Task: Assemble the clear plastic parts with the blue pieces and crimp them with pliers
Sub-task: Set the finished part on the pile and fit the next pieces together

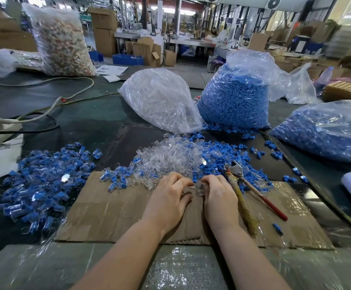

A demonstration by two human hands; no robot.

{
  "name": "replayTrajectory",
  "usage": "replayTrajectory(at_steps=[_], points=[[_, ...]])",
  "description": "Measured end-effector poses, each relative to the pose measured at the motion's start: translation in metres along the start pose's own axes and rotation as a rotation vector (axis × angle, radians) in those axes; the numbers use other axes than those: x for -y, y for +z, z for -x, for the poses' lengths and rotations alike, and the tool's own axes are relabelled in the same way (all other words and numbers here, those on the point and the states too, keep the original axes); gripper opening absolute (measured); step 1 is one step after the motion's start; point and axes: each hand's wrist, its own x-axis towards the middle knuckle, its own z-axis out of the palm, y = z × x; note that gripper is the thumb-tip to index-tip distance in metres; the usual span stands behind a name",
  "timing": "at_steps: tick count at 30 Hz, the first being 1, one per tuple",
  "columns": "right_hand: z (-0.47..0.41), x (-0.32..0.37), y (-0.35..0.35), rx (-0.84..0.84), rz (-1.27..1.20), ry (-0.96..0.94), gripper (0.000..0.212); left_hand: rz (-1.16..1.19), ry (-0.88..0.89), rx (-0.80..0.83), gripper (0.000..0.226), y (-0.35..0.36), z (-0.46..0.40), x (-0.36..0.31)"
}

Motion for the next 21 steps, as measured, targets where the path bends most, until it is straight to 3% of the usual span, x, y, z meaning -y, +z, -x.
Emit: replayTrajectory(at_steps=[9,13,17,21], points=[[0.0026,-0.0015,-0.0039,0.017,-0.206,-0.008,0.012,-0.028,0.088,0.071,0.028,0.0006,-0.0002,-0.0034],[0.0037,-0.0016,-0.0032,-0.033,-0.191,0.003,0.012,-0.012,0.077,0.052,0.026,-0.0008,-0.0008,-0.0038],[0.0037,-0.0011,-0.0026,-0.02,-0.163,-0.006,0.012,-0.041,0.08,0.083,0.041,0.0006,-0.0007,-0.0007],[0.0035,-0.0018,-0.0015,-0.031,-0.143,0.0,0.011,-0.003,0.036,0.048,0.031,0.0027,-0.0041,-0.0004]])
